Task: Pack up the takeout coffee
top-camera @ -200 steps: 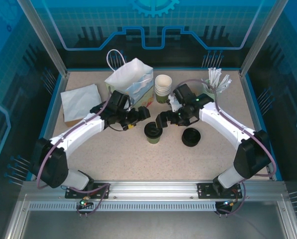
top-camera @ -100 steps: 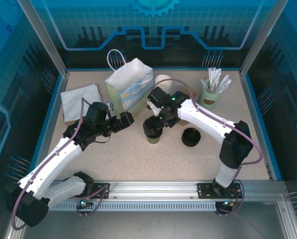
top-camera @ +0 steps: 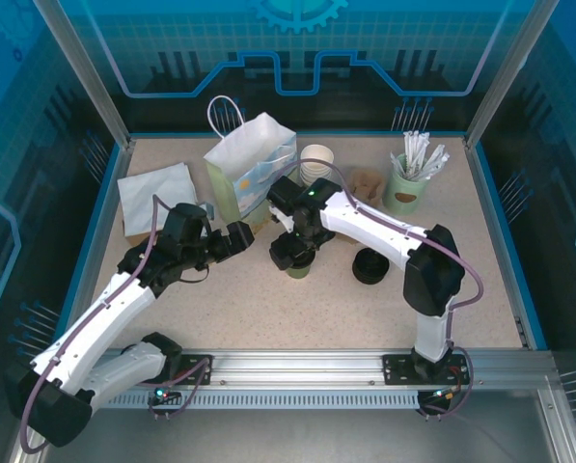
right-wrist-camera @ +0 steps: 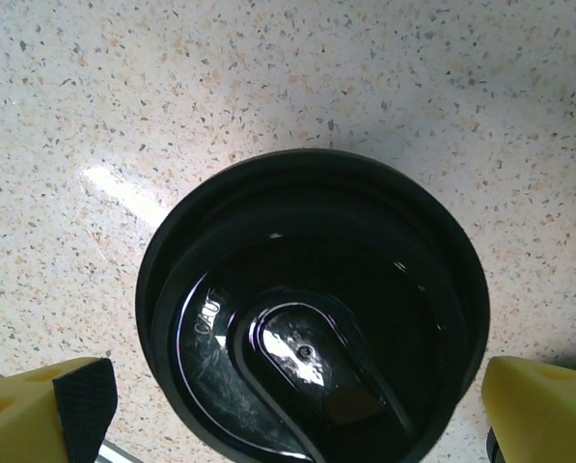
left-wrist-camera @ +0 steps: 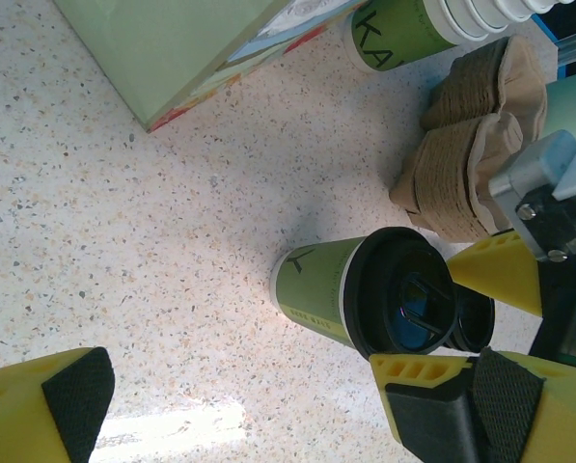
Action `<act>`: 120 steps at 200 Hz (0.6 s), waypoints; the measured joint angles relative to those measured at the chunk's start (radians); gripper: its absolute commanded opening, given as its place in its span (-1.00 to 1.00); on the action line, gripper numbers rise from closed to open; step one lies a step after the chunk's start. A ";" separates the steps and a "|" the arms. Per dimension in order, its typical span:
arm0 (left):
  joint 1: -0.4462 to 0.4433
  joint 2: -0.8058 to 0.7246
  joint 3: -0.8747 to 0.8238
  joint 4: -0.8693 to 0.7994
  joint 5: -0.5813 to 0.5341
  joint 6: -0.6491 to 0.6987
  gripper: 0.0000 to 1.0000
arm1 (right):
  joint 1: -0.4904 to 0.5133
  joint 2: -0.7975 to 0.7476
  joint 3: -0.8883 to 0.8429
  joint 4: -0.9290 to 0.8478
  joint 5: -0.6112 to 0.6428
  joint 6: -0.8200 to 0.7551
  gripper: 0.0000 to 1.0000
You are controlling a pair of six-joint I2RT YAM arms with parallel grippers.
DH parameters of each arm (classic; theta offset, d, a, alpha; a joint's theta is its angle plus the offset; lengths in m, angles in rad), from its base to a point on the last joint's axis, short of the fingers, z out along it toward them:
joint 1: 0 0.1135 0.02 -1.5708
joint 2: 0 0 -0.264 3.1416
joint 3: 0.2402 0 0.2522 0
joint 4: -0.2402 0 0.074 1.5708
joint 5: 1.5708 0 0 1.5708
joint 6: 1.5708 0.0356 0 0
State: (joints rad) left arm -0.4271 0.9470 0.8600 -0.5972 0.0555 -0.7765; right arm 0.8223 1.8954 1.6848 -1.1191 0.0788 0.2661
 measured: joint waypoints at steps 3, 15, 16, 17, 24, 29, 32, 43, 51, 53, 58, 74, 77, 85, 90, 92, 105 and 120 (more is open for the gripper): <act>0.000 0.000 0.000 0.000 0.000 0.000 0.97 | 0.000 0.002 0.001 0.000 0.000 -0.002 1.00; 0.000 0.000 0.000 -0.001 0.000 0.000 0.97 | 0.000 0.010 0.006 -0.003 0.000 -0.006 1.00; 0.000 0.000 0.000 -0.001 0.000 0.000 0.97 | 0.000 0.011 0.006 -0.003 0.000 -0.005 1.00; 0.000 0.000 0.000 -0.001 0.000 0.000 0.97 | 0.000 0.011 0.006 -0.003 0.000 -0.005 1.00; 0.000 0.000 0.000 -0.001 0.000 0.000 0.97 | 0.000 0.013 0.006 -0.004 0.000 -0.006 1.00; 0.000 0.000 0.000 -0.001 0.000 0.000 0.97 | 0.001 0.015 0.006 -0.006 0.000 -0.006 1.00; 0.000 0.000 0.000 -0.001 0.000 0.000 0.97 | 0.001 0.016 0.006 -0.006 0.000 -0.006 1.00; 0.000 0.000 0.000 -0.001 0.000 0.000 0.97 | 0.002 0.022 0.009 -0.009 0.000 -0.009 1.00; 0.000 0.000 0.000 -0.001 0.000 0.000 0.97 | 0.002 0.027 0.012 -0.010 0.000 -0.010 1.00; 0.000 0.000 0.000 -0.001 0.000 0.000 0.97 | 0.002 0.029 0.013 -0.010 0.000 -0.011 1.00; 0.000 0.000 0.000 -0.001 0.000 0.000 0.97 | 0.002 0.032 0.015 -0.010 0.000 -0.013 1.00; 0.000 0.000 0.000 -0.002 0.000 0.000 0.97 | 0.002 0.044 0.021 -0.011 0.001 -0.015 1.00; 0.000 0.000 0.000 -0.002 0.000 0.000 0.97 | 0.002 0.047 0.022 -0.011 0.001 -0.017 1.00; 0.001 0.000 0.000 -0.002 0.000 0.000 0.97 | 0.002 0.053 0.024 -0.011 0.001 -0.018 1.00; 0.001 0.000 0.000 -0.002 0.000 0.000 0.97 | 0.002 0.056 0.025 -0.011 0.001 -0.018 1.00; 0.001 0.000 0.000 -0.002 0.000 0.000 0.97 | 0.002 0.057 0.025 -0.011 0.001 -0.018 1.00; 0.002 0.000 0.000 -0.002 0.000 0.000 0.98 | 0.002 0.067 0.025 -0.011 0.001 -0.024 1.00; 0.002 0.002 0.000 -0.003 0.000 0.000 0.97 | 0.002 0.080 0.029 -0.011 0.004 -0.027 1.00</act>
State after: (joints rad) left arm -0.4252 0.9485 0.8600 -0.5999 0.0559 -0.7765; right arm 0.8246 1.9755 1.7134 -1.1301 0.0826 0.2394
